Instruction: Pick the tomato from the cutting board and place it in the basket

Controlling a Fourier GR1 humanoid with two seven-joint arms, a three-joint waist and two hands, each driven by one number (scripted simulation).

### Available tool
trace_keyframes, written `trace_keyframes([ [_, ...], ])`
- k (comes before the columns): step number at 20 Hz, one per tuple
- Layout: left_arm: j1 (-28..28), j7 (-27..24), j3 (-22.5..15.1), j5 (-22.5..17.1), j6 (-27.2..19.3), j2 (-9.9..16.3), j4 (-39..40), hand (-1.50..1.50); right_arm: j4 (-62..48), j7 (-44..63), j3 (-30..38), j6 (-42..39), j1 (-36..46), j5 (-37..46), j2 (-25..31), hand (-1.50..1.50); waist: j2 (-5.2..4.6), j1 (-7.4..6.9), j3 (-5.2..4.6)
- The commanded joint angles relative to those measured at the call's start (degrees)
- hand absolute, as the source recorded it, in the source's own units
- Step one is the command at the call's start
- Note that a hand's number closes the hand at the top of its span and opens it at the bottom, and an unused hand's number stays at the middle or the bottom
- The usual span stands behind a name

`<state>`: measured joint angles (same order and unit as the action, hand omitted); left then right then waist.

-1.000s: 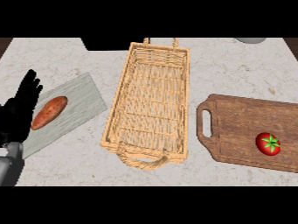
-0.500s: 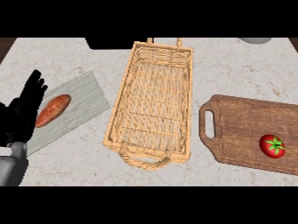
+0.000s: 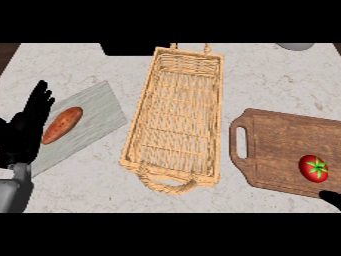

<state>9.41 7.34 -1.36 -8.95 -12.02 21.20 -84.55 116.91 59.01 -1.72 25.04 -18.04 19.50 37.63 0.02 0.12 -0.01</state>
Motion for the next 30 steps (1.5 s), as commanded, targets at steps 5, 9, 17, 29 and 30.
trace_keyframes([
  [5, -0.1, 1.8, 1.8, 1.5, 2.0, -1.4, -1.6, 0.0, -8.3, -3.5, -1.7, 1.2, 3.1, 10.6, -9.7, -1.5, -0.02, -0.09, 0.02],
  [9, 2.1, -0.3, 1.8, 4.5, 1.8, -3.8, 2.1, 0.0, -5.7, -2.9, -1.5, -0.4, 2.6, 14.9, -13.4, -1.5, 0.0, 0.13, 0.01],
  [17, 1.2, 0.8, 4.1, 5.0, 3.4, -5.2, -0.2, 0.0, -12.7, -10.5, 2.3, -1.2, 5.5, 13.5, -17.9, -1.5, 0.0, -0.01, 0.02],
  [29, 0.5, 3.7, 3.8, 9.0, 3.1, -8.4, -2.6, 0.0, -12.2, -5.2, 4.4, -8.0, 7.5, 20.0, -21.4, -1.5, 0.02, -0.01, 0.01],
  [30, 1.1, 1.7, 6.7, 7.0, 5.7, -5.9, -0.7, 0.0, -19.3, -8.9, 6.1, -6.6, 9.7, 18.6, -21.1, -1.5, -0.02, -0.11, 0.02],
])
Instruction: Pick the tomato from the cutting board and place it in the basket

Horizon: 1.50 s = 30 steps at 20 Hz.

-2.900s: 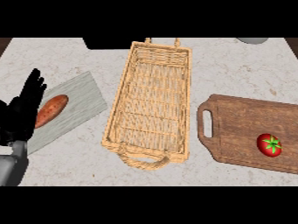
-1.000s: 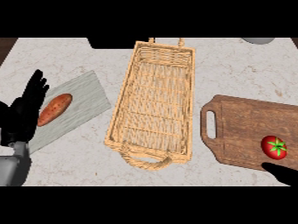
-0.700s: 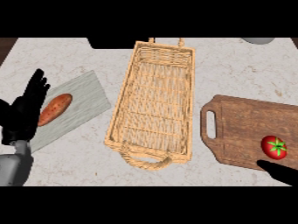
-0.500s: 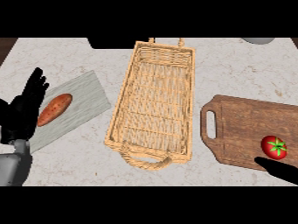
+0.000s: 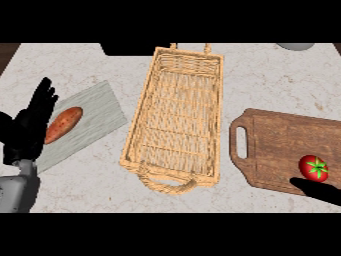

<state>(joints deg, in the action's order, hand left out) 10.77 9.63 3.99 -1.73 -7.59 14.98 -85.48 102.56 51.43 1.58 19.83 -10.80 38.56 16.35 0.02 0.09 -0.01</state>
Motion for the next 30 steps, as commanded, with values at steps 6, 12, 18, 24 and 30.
trace_keyframes([
  [6, 0.8, 0.6, 3.8, -0.3, 3.3, 1.0, 0.6, 0.0, -2.8, -6.1, 4.0, -2.6, -1.8, -0.9, -1.8, -1.5, 0.01, 0.11, 0.01],
  [12, -1.7, 1.7, 3.8, -0.3, 4.6, 0.1, -3.0, 0.0, -4.3, -2.1, 4.2, -6.5, 3.7, 2.2, -2.3, -1.5, 0.02, -0.1, 0.0],
  [18, 1.6, 1.6, 3.0, 3.0, 2.6, -1.9, 0.6, 0.0, -13.8, -8.6, 6.3, -4.1, 6.0, 1.0, -4.8, -1.5, -0.02, -0.03, 0.01],
  [24, 0.4, -1.3, 3.4, 2.7, 2.9, -2.6, 2.1, 0.0, -15.8, -12.9, 1.7, -8.4, 4.2, -0.5, -6.0, 1.5, -0.09, -0.18, 0.02],
  [30, -0.8, -0.8, 1.2, 3.7, 2.4, -4.6, -0.1, 0.0, -20.9, -16.6, 4.3, -7.6, 8.0, -2.5, -5.8, 1.5, -0.08, -0.53, 0.05],
])
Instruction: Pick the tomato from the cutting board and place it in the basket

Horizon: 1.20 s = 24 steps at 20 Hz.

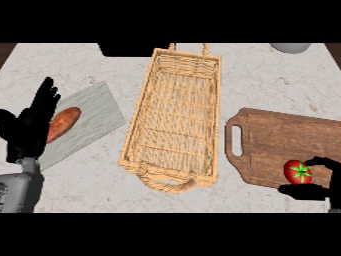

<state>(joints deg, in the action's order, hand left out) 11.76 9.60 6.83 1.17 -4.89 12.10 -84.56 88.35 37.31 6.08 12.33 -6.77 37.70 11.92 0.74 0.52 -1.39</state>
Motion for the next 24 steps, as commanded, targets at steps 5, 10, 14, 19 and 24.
trace_keyframes([
  [5, -1.0, 0.1, 0.3, -0.3, 0.7, 0.2, -1.2, 0.0, -5.1, -5.3, -0.5, 3.2, 2.0, -0.5, -3.2, 1.5, -0.77, -0.77, 1.43],
  [10, 1.7, 0.2, -2.4, 0.1, 1.9, -0.8, -0.8, 0.0, 3.0, -14.4, -29.0, -9.5, 1.2, 7.6, -8.8, 1.5, -1.73, -8.64, 1.38],
  [14, 2.8, 0.0, -3.9, 0.6, 2.6, -1.3, -0.4, 0.0, 4.1, -16.6, -41.7, -13.2, 2.0, 9.4, -11.5, 1.5, -1.81, -9.53, 1.55],
  [19, 2.4, 0.2, -2.4, 0.3, 2.1, -0.6, 1.0, 0.0, 3.9, -18.1, -59.5, 1.1, 0.1, 4.8, -11.8, 1.5, -0.94, -5.77, 1.73],
  [24, 2.5, 0.9, -0.1, -0.5, 1.5, 0.5, 1.0, 0.0, 7.8, -19.3, -73.6, 18.8, -0.3, 2.1, -11.9, 1.5, -0.48, -2.79, 1.58],
])
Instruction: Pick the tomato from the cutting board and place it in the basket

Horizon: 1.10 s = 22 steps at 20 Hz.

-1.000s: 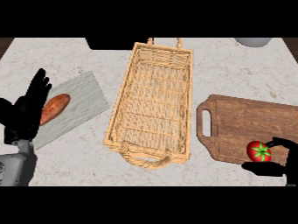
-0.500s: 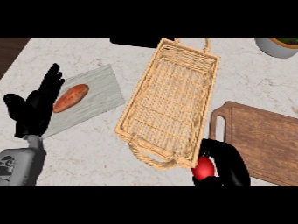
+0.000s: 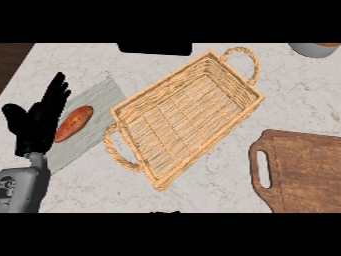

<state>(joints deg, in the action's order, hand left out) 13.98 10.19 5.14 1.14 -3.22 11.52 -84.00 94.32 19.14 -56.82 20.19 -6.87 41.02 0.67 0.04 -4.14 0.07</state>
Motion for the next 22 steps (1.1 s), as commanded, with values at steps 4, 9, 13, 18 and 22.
trace_keyframes([
  [4, -2.3, -2.1, 2.4, -0.5, -0.3, 1.1, 0.9, 0.0, 4.0, 5.0, -18.8, 21.6, 2.7, 1.4, -0.7, 1.5, 0.17, 2.85, -0.11],
  [9, -2.3, -1.0, 2.7, -0.8, -0.3, 1.2, 0.3, 0.0, 6.6, 16.9, -19.1, 22.4, 8.1, 11.3, -0.6, 1.5, 0.41, 3.93, -0.25],
  [13, -2.6, -1.6, 2.7, -0.8, -0.3, 0.9, 0.7, 0.0, 8.1, 21.7, -17.5, 23.5, 11.4, 12.0, -0.5, 1.5, 0.32, 3.93, -0.27],
  [18, -2.4, -1.4, 1.9, 0.0, -1.0, 0.4, -0.3, 0.0, 11.5, 25.0, -14.6, 27.1, 13.5, 12.1, -0.5, 1.5, 0.22, 3.85, -0.2],
  [22, -1.9, -1.1, 1.8, 0.9, -1.8, 0.5, 0.2, 0.0, 10.5, 28.0, -10.9, 26.4, 17.5, 14.7, -0.5, 1.5, -0.08, 3.79, -0.23],
])
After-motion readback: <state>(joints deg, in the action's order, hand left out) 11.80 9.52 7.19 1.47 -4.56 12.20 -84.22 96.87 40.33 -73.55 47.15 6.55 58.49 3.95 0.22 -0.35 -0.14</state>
